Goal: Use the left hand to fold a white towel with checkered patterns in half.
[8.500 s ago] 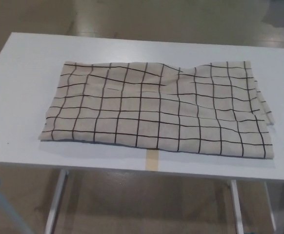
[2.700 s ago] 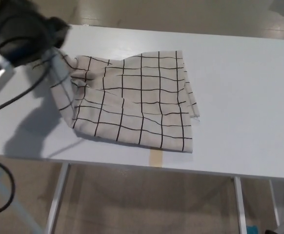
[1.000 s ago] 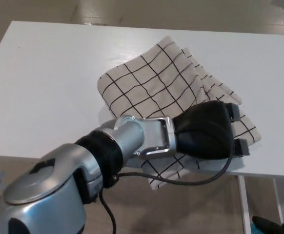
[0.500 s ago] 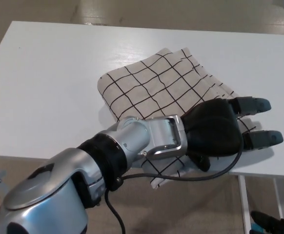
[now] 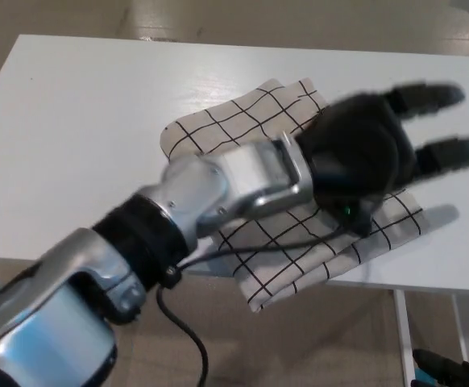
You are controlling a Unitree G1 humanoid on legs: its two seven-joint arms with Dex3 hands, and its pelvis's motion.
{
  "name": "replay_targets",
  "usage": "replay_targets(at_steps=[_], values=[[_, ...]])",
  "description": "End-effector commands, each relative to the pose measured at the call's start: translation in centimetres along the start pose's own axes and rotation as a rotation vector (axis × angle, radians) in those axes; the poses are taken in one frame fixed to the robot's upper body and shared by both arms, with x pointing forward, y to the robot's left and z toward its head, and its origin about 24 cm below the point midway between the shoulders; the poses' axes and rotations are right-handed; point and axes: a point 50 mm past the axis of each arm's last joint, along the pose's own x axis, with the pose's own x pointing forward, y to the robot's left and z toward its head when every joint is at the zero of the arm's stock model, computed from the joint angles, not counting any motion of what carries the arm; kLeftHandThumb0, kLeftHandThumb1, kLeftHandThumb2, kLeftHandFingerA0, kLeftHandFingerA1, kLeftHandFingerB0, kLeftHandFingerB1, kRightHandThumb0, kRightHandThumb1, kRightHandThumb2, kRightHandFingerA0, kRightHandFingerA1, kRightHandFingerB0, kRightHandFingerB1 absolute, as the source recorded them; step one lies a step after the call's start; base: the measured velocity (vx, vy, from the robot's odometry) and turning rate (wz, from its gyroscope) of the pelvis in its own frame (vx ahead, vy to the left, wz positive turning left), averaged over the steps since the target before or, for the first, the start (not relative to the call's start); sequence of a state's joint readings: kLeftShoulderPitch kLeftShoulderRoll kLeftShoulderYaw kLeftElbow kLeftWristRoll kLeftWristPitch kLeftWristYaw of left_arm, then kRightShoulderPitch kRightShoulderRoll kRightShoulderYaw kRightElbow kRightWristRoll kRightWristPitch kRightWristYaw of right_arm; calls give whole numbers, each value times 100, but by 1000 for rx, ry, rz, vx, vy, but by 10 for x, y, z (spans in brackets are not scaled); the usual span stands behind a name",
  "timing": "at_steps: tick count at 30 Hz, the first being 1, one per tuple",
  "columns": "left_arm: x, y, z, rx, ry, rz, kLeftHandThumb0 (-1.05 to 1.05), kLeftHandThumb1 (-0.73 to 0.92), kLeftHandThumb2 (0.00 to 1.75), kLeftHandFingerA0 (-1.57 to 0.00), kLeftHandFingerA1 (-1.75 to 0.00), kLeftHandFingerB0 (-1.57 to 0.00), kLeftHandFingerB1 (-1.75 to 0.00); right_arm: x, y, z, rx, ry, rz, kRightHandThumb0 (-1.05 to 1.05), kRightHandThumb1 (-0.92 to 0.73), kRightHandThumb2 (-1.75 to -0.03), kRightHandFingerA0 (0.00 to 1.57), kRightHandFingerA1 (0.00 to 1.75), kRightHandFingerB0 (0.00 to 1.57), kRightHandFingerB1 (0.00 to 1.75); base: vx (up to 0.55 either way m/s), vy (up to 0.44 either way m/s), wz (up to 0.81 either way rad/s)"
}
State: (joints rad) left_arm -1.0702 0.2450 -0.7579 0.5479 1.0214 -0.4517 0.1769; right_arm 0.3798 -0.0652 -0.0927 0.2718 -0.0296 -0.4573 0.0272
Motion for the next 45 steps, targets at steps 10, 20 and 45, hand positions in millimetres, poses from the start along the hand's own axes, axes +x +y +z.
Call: replay_targets(at_steps=[10, 20, 45], values=[[-171, 144, -23, -532, 122, 246, -22, 27, 84, -11, -52, -12, -50, 2, -36, 14, 7, -8, -103, -40, -64, -59, 40, 58, 52, 48, 0, 0, 0], [-295, 81, 21, -1188, 331, 151, -57, 38, 66, -12, -36, -26, -38, -1, -56, 30, 30, -17, -195, -42, -65, -59, 39, 56, 50, 45, 0, 0, 0], [-383, 28, 97, -1670, 559, -199, -70, 46, 55, -35, -35, -42, -34, -20, -67, 24, 50, 2, -232, -34, -63, -58, 49, 64, 58, 51, 0, 0, 0]])
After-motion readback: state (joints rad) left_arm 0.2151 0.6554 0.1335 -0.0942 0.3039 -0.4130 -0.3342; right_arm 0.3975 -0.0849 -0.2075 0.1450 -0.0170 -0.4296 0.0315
